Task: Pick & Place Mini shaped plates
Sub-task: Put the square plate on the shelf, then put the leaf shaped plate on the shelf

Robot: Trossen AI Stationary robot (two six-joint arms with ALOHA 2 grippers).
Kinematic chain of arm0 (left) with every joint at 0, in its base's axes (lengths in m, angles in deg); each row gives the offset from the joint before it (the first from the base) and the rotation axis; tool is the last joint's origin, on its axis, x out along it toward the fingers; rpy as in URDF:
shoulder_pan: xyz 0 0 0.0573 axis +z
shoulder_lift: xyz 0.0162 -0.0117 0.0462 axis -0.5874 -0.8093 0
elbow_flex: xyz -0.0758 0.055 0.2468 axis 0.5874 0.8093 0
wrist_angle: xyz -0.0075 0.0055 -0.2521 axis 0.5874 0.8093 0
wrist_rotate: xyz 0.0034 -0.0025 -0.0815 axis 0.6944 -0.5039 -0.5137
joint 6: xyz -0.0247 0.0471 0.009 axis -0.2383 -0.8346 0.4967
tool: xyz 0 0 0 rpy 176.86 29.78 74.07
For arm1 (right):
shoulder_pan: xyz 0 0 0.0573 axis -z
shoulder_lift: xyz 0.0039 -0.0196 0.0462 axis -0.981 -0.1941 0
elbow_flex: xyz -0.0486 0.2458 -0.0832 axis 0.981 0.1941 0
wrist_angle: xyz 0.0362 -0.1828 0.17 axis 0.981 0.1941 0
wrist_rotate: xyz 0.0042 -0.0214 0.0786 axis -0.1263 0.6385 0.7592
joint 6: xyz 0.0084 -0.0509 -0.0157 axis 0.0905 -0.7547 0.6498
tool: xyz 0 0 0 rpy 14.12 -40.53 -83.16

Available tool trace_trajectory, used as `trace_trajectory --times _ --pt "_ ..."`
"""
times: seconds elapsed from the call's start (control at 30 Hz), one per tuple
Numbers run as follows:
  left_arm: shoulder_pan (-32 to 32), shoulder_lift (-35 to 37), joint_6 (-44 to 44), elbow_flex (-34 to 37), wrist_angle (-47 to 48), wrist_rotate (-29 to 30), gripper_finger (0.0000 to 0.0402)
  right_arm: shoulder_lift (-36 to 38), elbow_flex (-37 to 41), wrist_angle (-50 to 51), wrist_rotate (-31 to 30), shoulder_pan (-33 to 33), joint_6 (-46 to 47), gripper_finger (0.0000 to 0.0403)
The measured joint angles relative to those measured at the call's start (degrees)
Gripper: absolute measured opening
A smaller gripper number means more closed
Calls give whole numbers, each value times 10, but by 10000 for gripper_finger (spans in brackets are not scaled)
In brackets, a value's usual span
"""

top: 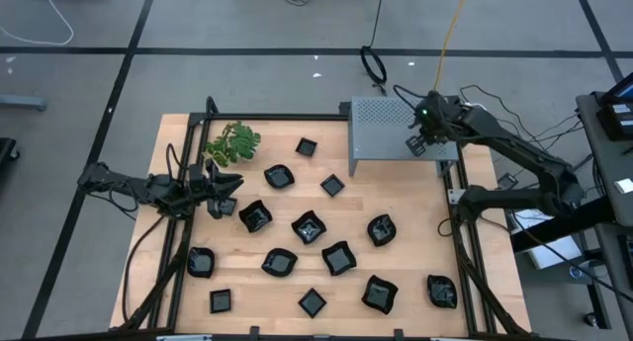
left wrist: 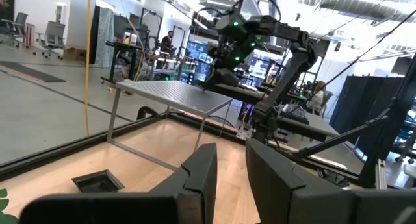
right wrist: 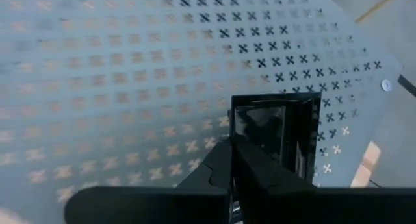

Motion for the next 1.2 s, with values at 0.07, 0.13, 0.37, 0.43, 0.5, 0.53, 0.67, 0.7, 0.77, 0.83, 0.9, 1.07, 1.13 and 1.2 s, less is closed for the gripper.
trace_trajectory --times 0.07,0.13,0.37,0.43,0.5,0.53,0.67,0.7,0.77,0.83,0.9,1.07,1.13,1.2 --pt "0 0 0 0 0 0 86 -9 0 -4 -17 8 -8 0" --pt "0 0 0 0 0 0 86 -15 0 -4 -32 14 -9 0" --pt "0 0 0 0 0 0 86 -20 0 -22 -41 24 -23 7" --pt "0 0 0 0 0 0 86 -20 0 -29 -41 24 -23 17" --pt "0 0 0 0 0 0 86 -20 0 -33 -41 24 -23 30" --pt "0 0 0 0 0 0 86 -20 0 -35 -41 24 -23 37" --pt "0 0 0 0 0 0 86 -20 0 -42 -40 24 -24 69" --pt "0 0 0 0 0 0 86 -19 0 -43 -40 24 -30 77" --pt "0 0 0 0 0 0 86 -15 0 -43 -40 24 -52 93" --pt "0 0 0 0 0 0 86 -7 0 -44 -40 22 -71 105" --pt "0 0 0 0 0 0 86 5 0 -44 -40 17 -79 114" --pt "0 0 0 0 0 0 86 56 0 -45 -16 -11 -74 116" --pt "0 0 0 0 0 0 86 80 0 -45 41 -29 -53 111" --pt "0 0 0 0 0 0 86 103 0 -46 119 -49 -20 104"
